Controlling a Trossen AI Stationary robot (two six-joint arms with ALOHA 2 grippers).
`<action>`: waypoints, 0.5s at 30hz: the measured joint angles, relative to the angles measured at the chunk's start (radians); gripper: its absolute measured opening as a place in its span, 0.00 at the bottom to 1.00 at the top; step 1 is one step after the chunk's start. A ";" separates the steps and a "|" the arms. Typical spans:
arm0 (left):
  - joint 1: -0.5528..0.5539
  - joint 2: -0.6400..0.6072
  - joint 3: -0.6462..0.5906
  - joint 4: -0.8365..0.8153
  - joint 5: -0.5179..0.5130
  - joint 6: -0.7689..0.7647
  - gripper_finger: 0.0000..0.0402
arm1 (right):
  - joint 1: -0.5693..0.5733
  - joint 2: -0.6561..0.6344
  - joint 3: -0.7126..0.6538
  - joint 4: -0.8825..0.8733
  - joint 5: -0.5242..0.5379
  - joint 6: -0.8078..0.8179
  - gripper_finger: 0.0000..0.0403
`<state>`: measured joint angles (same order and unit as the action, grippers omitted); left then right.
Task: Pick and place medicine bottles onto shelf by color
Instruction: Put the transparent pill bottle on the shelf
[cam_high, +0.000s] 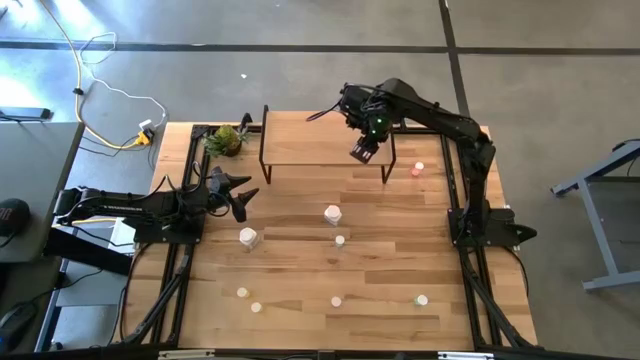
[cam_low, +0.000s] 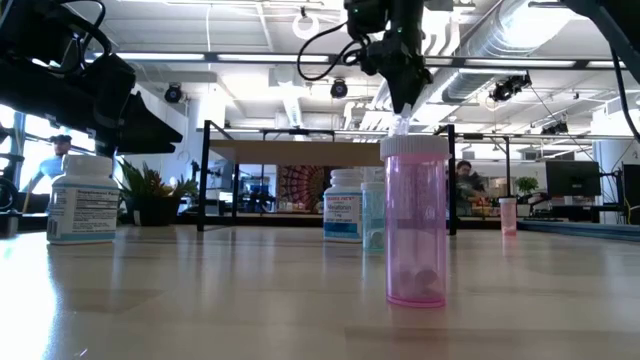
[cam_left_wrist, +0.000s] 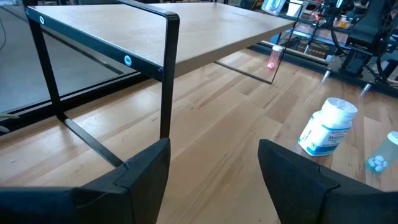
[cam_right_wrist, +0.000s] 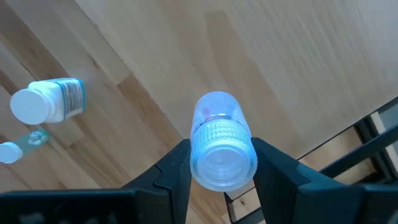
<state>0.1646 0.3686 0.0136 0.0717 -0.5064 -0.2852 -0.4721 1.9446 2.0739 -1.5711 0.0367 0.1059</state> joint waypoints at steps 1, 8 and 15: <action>0.000 0.000 0.000 0.000 0.000 0.000 0.58 | 0.000 0.000 0.000 0.000 -0.005 0.000 0.32; 0.000 0.000 0.000 0.000 0.000 0.000 0.58 | 0.003 0.004 0.000 0.000 -0.014 -0.002 0.32; 0.000 0.000 0.000 0.000 0.025 0.000 0.58 | 0.008 0.025 -0.002 0.000 -0.019 -0.001 0.32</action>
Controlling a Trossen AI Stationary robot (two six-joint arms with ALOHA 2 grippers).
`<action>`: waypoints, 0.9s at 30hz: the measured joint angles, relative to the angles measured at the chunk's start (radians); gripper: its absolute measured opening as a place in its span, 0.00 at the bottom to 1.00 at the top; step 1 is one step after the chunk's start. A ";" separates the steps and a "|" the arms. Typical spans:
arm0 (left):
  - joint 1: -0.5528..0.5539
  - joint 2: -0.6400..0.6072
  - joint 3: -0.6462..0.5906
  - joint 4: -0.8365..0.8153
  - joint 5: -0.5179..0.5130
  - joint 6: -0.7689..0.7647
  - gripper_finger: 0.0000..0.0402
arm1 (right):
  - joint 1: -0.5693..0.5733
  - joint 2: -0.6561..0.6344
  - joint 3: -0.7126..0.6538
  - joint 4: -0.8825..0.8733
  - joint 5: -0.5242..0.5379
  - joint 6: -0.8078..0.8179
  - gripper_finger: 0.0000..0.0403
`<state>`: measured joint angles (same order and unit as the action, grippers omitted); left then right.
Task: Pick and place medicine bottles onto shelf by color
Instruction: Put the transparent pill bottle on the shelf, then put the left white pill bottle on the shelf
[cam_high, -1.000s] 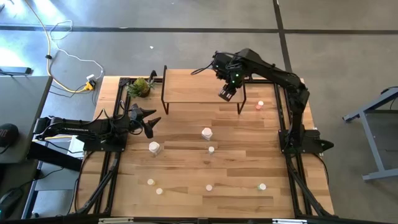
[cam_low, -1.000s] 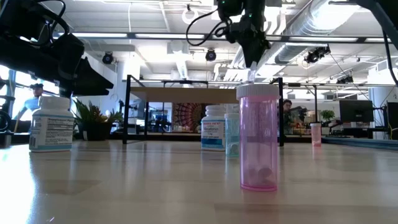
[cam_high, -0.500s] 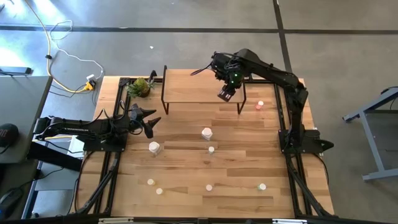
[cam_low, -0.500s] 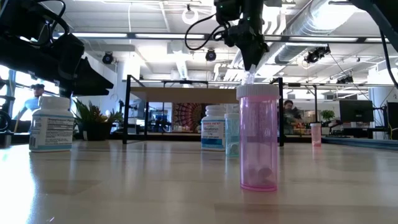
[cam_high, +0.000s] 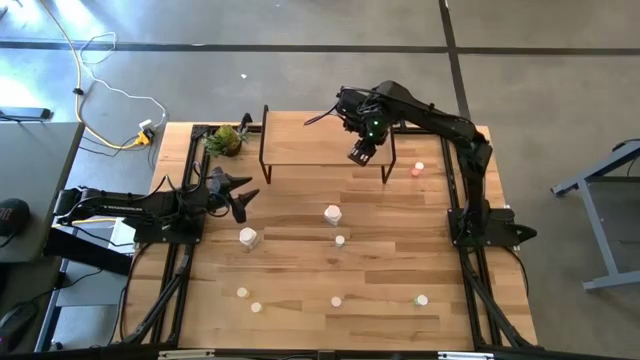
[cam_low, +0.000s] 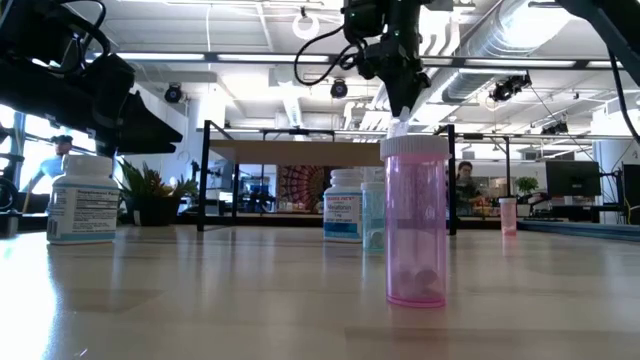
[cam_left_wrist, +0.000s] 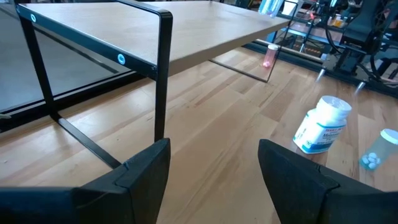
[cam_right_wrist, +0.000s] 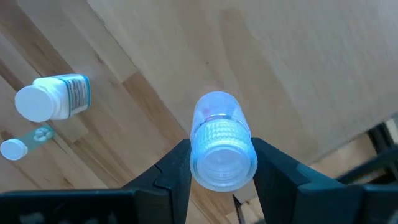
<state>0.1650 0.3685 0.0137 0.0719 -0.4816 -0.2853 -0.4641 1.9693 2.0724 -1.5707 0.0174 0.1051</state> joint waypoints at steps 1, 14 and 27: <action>0.000 0.000 0.000 0.000 0.003 0.000 0.58 | 0.000 0.004 0.000 0.000 -0.003 -0.001 0.32; 0.000 0.000 0.000 0.000 0.007 0.000 0.58 | 0.000 0.009 0.000 0.000 0.021 0.002 0.38; 0.000 0.000 0.000 0.000 0.009 -0.112 0.58 | 0.000 0.011 0.000 0.000 0.084 0.028 0.49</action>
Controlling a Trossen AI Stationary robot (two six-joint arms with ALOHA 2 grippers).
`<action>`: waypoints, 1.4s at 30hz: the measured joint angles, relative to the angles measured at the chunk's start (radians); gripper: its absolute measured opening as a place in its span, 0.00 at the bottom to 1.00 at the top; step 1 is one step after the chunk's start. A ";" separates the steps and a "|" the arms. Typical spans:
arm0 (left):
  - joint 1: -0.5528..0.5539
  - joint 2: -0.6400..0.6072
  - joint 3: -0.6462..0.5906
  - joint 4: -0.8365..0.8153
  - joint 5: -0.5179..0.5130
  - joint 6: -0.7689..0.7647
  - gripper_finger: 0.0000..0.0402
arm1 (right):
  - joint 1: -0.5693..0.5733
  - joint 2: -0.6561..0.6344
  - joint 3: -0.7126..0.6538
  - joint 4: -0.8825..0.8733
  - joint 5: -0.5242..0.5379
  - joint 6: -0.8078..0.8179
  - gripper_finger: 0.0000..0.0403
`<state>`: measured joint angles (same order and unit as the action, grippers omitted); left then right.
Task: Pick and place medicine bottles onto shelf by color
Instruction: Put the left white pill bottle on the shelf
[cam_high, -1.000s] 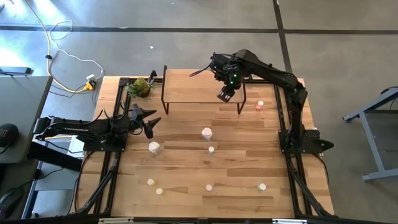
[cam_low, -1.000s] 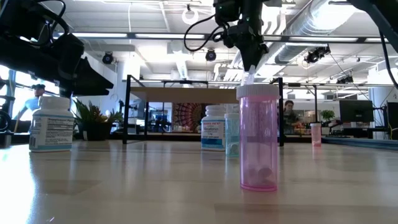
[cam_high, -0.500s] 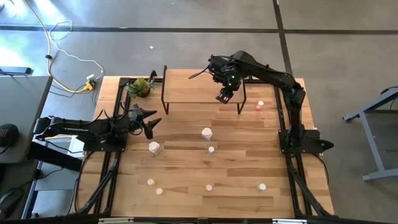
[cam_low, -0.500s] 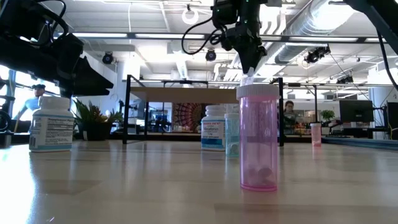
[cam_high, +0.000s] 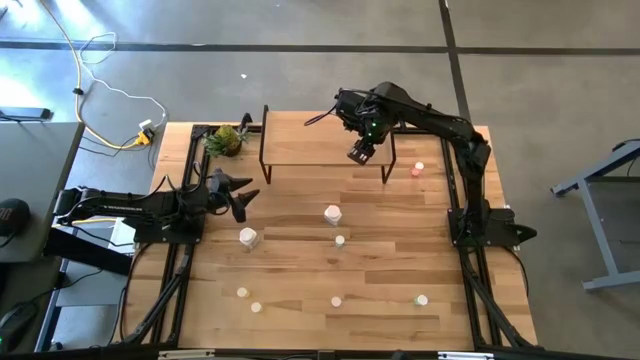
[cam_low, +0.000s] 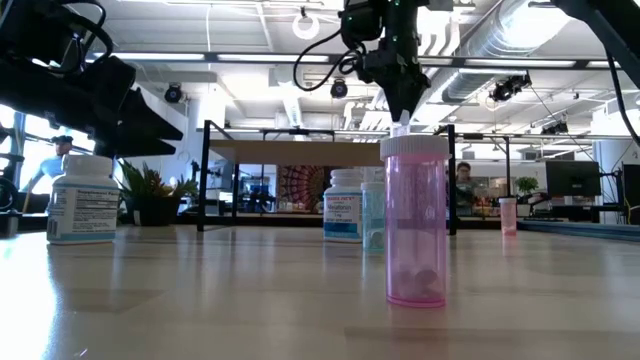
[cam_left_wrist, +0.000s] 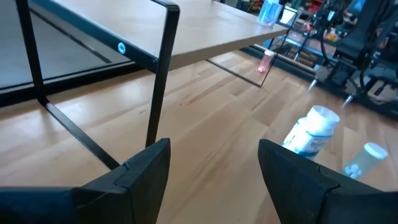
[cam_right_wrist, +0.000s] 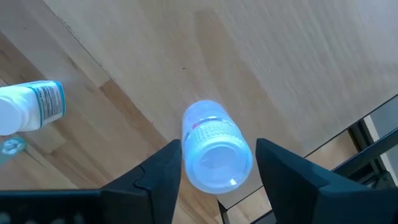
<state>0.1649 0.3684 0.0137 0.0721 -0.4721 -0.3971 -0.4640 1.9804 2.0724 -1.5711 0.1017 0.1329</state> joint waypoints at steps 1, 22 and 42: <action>0.000 0.000 0.000 0.000 0.000 -0.009 0.58 | 0.000 0.000 0.000 0.000 0.000 0.000 0.50; 0.000 0.003 0.242 -0.269 0.123 -0.052 0.58 | -0.003 -0.023 0.274 0.044 0.080 0.016 0.50; -0.259 0.315 0.469 -0.739 0.358 -0.318 0.58 | -0.063 -0.032 0.283 0.031 0.082 -0.015 0.49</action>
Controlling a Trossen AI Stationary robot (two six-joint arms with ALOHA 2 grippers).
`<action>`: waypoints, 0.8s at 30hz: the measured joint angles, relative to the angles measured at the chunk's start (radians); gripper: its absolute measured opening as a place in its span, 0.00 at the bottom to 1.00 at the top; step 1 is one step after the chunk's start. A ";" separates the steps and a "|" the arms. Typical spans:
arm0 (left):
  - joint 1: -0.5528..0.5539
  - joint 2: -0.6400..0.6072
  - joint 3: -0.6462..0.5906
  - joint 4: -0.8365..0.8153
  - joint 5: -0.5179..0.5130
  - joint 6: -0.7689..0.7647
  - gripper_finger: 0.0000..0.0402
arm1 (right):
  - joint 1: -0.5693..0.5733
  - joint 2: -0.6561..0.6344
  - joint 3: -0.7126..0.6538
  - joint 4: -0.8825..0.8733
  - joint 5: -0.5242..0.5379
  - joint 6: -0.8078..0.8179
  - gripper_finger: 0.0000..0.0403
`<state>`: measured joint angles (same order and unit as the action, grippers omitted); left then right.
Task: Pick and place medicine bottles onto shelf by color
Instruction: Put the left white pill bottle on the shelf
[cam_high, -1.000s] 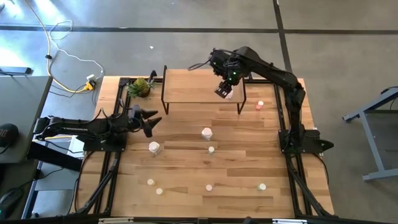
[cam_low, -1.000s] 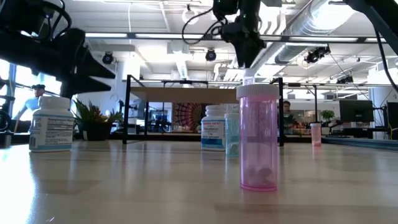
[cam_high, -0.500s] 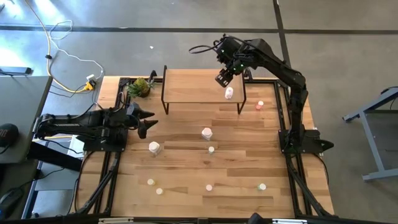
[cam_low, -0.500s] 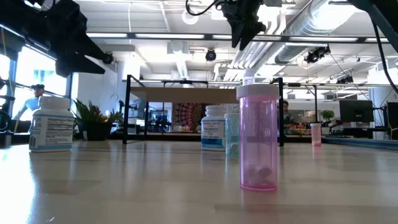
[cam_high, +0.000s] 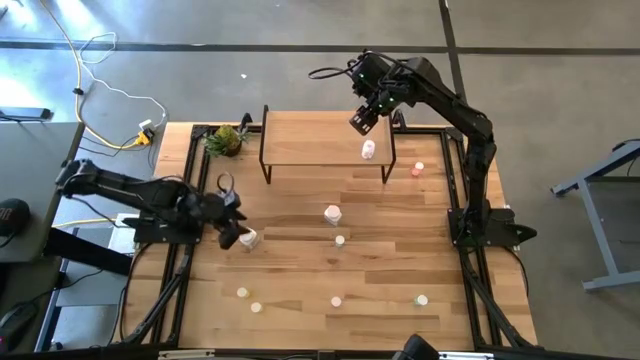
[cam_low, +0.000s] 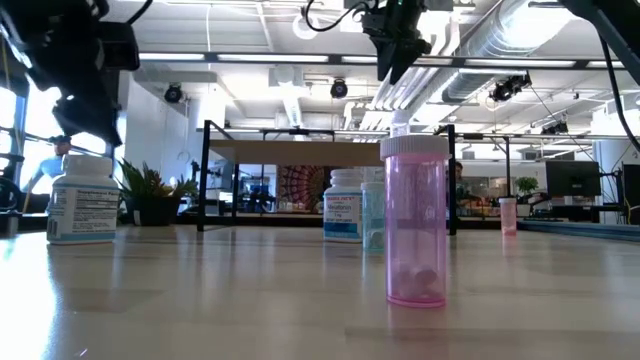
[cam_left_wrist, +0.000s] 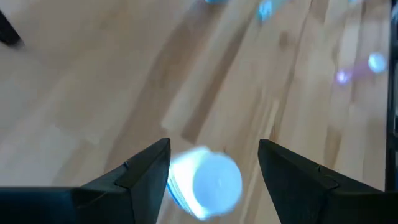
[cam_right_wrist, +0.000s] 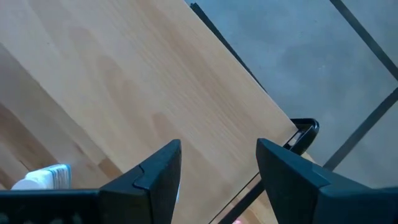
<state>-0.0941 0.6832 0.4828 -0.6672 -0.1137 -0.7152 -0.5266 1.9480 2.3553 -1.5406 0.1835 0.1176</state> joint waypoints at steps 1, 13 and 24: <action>-0.021 0.014 0.000 0.000 -0.004 -0.017 0.58 | 0.000 0.000 0.000 0.000 0.000 -0.007 0.49; -0.195 0.140 0.000 0.013 -0.117 -0.146 0.58 | 0.000 0.000 0.000 0.001 0.001 -0.048 0.49; -0.218 0.269 0.000 0.039 -0.146 -0.170 0.58 | 0.000 0.000 0.000 0.013 0.001 -0.056 0.49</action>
<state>-0.3117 0.9522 0.4824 -0.6286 -0.2595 -0.8856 -0.5262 1.9484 2.3550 -1.5278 0.1844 0.0614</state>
